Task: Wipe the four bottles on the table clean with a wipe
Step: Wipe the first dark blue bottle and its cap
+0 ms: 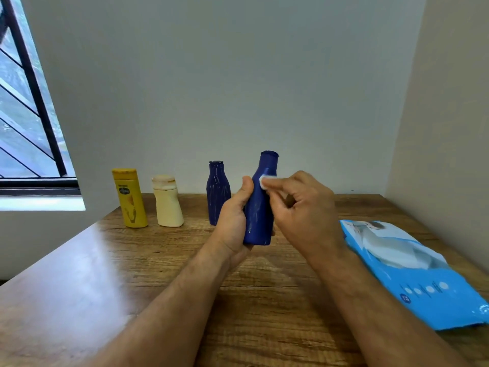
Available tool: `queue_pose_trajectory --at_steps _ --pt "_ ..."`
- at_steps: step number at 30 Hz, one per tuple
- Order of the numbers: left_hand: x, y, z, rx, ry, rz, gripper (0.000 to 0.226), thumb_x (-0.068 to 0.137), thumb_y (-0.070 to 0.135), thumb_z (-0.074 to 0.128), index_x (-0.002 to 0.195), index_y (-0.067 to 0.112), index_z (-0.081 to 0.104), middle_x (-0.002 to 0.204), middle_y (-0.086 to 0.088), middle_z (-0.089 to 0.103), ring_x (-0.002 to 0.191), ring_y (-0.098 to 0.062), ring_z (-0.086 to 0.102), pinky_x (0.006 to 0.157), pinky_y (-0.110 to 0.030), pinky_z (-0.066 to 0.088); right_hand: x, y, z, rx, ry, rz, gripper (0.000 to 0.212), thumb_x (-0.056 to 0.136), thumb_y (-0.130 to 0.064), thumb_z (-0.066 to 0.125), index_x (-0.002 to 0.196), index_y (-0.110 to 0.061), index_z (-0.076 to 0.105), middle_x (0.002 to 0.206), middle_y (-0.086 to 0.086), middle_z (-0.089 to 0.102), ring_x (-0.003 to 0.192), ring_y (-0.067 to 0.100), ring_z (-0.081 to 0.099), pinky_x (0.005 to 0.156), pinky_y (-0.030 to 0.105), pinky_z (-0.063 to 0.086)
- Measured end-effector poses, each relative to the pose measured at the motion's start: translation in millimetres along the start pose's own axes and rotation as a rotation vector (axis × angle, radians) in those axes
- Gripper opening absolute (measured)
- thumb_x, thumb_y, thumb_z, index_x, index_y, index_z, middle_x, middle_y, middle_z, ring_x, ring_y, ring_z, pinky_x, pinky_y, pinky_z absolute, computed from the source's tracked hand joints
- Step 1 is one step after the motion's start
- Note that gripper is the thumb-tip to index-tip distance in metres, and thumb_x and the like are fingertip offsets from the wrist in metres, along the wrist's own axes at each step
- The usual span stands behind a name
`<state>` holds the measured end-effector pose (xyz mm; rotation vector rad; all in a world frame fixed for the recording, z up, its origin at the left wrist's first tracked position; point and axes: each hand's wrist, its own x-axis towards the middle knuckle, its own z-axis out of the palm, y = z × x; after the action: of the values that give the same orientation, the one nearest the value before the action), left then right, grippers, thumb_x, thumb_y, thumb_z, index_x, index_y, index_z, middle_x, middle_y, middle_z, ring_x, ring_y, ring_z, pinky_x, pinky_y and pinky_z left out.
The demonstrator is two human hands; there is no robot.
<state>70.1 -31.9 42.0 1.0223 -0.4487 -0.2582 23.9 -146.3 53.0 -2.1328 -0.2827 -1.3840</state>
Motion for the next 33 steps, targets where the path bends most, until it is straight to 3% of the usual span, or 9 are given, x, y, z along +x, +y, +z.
queue_pose_trajectory --at_steps 7,9,13,16,19,24,26,28,33 --pt "6 9 -9 -0.148 0.108 0.049 0.056 0.097 0.057 0.046 0.105 0.005 0.067 0.090 -0.018 0.068 0.075 -0.026 0.066 0.073 -0.041 0.055 -5 -1 3 0.139 -0.474 -0.050 0.017 0.081 -0.017 0.075 0.096 -0.020 0.080 0.097 -0.005 0.072 0.075 0.007 0.067 0.068 0.022 0.058" --pt "7 9 -11 -0.165 0.103 0.055 0.055 0.097 0.056 0.046 0.108 0.007 0.068 0.093 -0.017 0.068 0.078 -0.025 0.066 0.075 -0.041 0.056 -5 -2 4 0.089 -0.436 -0.063 0.017 0.082 -0.018 0.074 0.098 -0.020 0.079 0.095 -0.007 0.071 0.077 0.005 0.066 0.069 0.016 0.055" --pt "3 3 -7 -0.080 0.000 -0.010 0.052 0.097 0.055 0.047 0.108 0.014 0.076 0.101 -0.012 0.071 0.088 -0.024 0.067 0.086 -0.041 0.051 -2 -4 2 0.023 -0.092 -0.001 0.015 0.088 -0.018 0.072 0.101 -0.020 0.077 0.079 -0.011 0.057 0.069 0.003 0.057 0.063 0.005 0.043" --pt "1 -2 -3 -0.008 -0.039 -0.062 0.048 0.097 0.056 0.047 0.094 0.020 0.079 0.092 -0.010 0.069 0.078 -0.024 0.060 0.069 -0.040 0.048 3 -3 0 0.062 0.055 0.074 0.019 0.091 -0.017 0.070 0.109 -0.017 0.075 0.083 -0.010 0.054 0.075 -0.007 0.055 0.067 0.000 0.040" --pt "0 -2 -4 -0.015 -0.043 -0.069 0.048 0.098 0.055 0.047 0.097 0.019 0.079 0.094 -0.011 0.070 0.083 -0.026 0.061 0.076 -0.042 0.049 1 -3 -1 0.070 0.019 0.069 0.019 0.090 -0.015 0.071 0.107 -0.019 0.076 0.081 -0.011 0.053 0.070 -0.002 0.055 0.063 0.001 0.041" --pt "6 5 -8 -0.171 0.056 -0.006 0.057 0.097 0.057 0.045 0.109 0.008 0.071 0.093 -0.015 0.067 0.079 -0.023 0.067 0.078 -0.039 0.056 -6 -5 1 0.119 -0.438 -0.025 0.019 0.083 -0.018 0.073 0.099 -0.026 0.080 0.091 -0.009 0.066 0.077 0.004 0.063 0.069 0.015 0.053" --pt "8 7 -9 -0.181 0.085 0.001 0.062 0.098 0.059 0.039 0.113 0.008 0.069 0.096 -0.019 0.068 0.080 -0.026 0.067 0.081 -0.041 0.055 -7 -6 1 0.177 -0.508 -0.022 0.018 0.080 -0.018 0.074 0.096 -0.025 0.080 0.095 -0.006 0.070 0.084 0.008 0.067 0.075 0.025 0.058" --pt "6 7 -8 -0.177 0.098 -0.007 0.062 0.100 0.059 0.035 0.113 0.007 0.068 0.096 -0.017 0.069 0.081 -0.025 0.069 0.081 -0.040 0.056 -6 -6 2 0.154 -0.469 -0.007 0.018 0.082 -0.019 0.074 0.098 -0.025 0.080 0.094 -0.007 0.069 0.081 0.006 0.065 0.073 0.019 0.056" --pt "1 1 -2 -0.063 0.021 -0.082 0.065 0.101 0.060 0.031 0.098 0.018 0.080 0.102 -0.012 0.074 0.098 -0.027 0.064 0.090 -0.042 0.047 1 -5 -1 0.087 -0.066 0.119 0.016 0.091 -0.023 0.070 0.105 -0.025 0.076 0.078 -0.012 0.054 0.074 0.000 0.055 0.065 0.004 0.041"
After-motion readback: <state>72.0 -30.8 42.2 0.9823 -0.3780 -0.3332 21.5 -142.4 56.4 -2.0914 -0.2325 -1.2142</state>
